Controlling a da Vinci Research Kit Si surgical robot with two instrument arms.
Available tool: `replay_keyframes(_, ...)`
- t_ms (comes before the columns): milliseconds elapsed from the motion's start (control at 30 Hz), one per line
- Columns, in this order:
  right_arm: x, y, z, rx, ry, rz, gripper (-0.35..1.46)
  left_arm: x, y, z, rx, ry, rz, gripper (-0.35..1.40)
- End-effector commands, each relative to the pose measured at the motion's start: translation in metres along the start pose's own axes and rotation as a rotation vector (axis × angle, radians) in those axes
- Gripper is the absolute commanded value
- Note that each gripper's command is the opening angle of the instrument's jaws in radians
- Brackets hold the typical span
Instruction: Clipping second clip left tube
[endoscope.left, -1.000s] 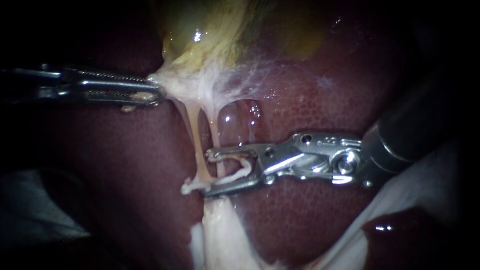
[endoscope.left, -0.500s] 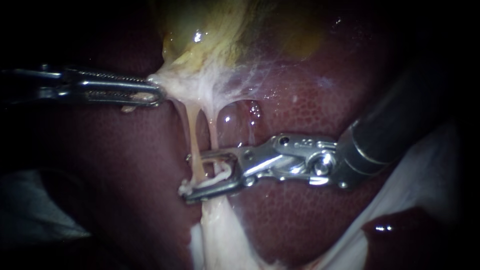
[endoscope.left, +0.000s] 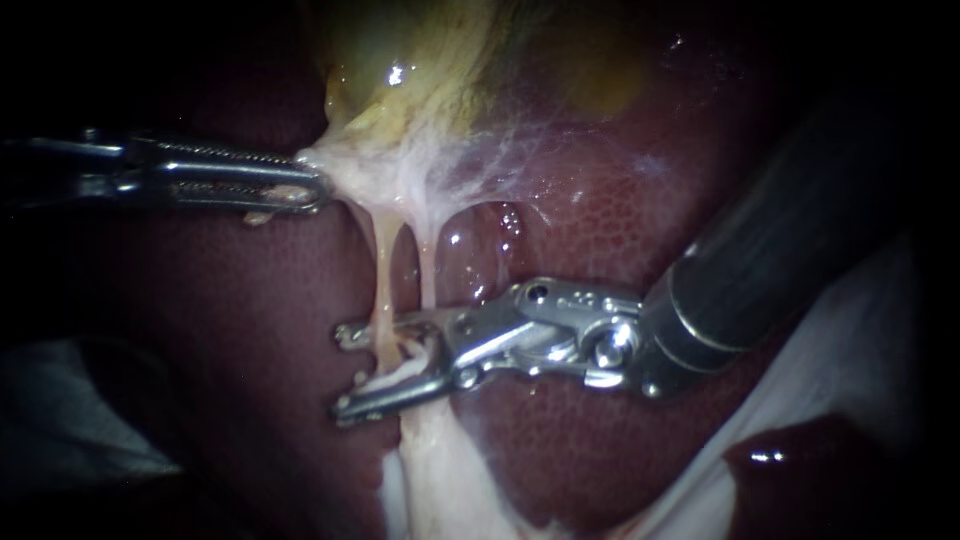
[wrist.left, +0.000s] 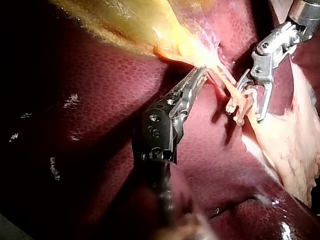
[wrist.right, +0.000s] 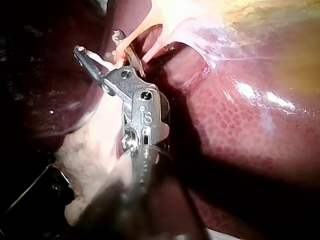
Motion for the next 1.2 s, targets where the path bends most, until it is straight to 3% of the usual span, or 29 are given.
replay_keyframes(33,0.0002,-0.0005,0.0002,0.005,-0.003,-0.001,0.49,0.0000,0.0000,0.0000,0.000,0.000,0.000,-0.35)
replay_keyframes(233,0.0006,-0.0018,0.0009,0.022,-0.003,0.000,0.48,0.0000,-0.0001,0.0001,0.000,0.000,0.000,-0.35)
replay_keyframes(533,0.0005,-0.0021,0.0004,0.024,-0.003,0.012,0.36,0.0000,-0.0001,0.0001,0.000,0.000,0.000,-0.35)
replay_keyframes(767,0.0011,-0.0024,-0.0004,0.039,-0.002,0.038,0.09,0.0000,-0.0001,0.0002,0.000,0.000,0.000,-0.35)
replay_keyframes(967,0.0013,-0.0026,-0.0008,0.060,-0.005,0.054,-0.35,0.0000,-0.0001,0.0002,0.001,0.000,0.000,-0.35)
replay_keyframes(1200,0.0013,-0.0025,-0.0007,0.067,-0.006,0.075,-0.35,0.0000,-0.0001,0.0002,0.001,0.000,0.000,-0.35)
